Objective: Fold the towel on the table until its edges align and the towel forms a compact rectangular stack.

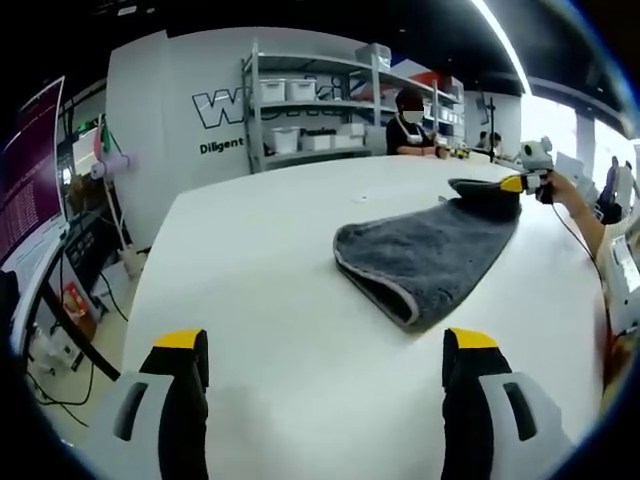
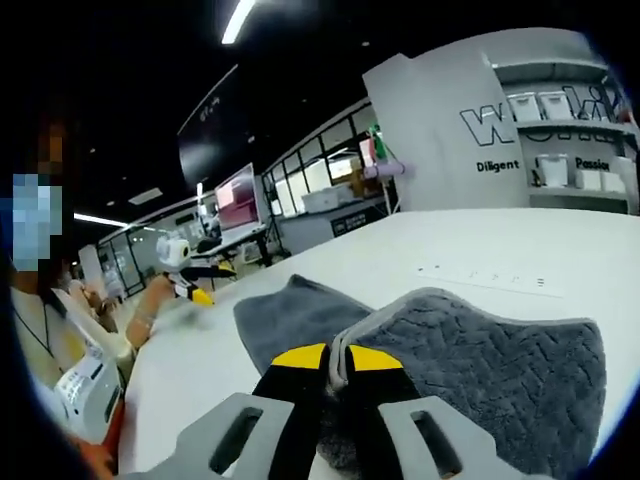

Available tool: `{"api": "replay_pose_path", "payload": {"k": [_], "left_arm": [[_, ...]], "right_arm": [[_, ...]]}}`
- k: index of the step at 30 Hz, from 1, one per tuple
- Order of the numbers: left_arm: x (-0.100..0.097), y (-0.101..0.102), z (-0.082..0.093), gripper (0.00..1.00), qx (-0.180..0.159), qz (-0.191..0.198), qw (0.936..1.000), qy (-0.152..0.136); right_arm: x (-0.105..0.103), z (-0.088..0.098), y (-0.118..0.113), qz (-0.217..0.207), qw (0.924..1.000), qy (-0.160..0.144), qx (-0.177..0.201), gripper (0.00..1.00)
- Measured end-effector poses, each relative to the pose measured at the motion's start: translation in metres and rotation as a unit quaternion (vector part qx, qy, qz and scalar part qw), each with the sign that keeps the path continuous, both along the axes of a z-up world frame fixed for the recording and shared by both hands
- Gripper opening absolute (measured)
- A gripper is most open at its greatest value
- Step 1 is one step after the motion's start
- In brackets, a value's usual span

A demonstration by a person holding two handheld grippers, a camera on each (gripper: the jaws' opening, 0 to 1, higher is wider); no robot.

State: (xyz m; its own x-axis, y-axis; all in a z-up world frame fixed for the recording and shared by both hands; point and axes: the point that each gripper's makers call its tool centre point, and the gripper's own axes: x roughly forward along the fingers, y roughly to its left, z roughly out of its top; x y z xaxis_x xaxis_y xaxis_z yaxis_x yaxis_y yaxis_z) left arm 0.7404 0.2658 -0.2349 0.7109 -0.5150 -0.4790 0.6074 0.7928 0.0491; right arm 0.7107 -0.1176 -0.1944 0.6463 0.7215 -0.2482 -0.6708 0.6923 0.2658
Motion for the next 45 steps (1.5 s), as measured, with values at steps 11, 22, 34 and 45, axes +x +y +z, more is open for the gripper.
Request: {"api": "replay_pose_path", "payload": {"k": [11, 22, 34, 45], "left_arm": [[-0.003, -0.005, 0.001, 0.96, -0.004, -0.006, 1.0000, 0.000], [-0.004, -0.004, 0.000, 0.96, -0.003, -0.009, 1.0000, 0.003], [-0.004, -0.004, 0.005, 0.96, -0.004, -0.013, 0.9999, -0.002], [-0.004, -0.005, 0.004, 0.96, -0.003, -0.017, 0.9998, -0.004]], "right_arm": [[0.007, 0.020, 0.039, 0.044, 0.9986, 0.000, 0.028, 0.03], [0.015, 0.036, 0.071, 0.079, 0.9960, -0.007, 0.041, 0.03], [0.033, 0.060, 0.107, 0.106, 0.9930, -0.023, 0.046, 0.04], [0.047, 0.075, 0.150, 0.132, 0.9892, -0.041, 0.047, 0.03]]}}
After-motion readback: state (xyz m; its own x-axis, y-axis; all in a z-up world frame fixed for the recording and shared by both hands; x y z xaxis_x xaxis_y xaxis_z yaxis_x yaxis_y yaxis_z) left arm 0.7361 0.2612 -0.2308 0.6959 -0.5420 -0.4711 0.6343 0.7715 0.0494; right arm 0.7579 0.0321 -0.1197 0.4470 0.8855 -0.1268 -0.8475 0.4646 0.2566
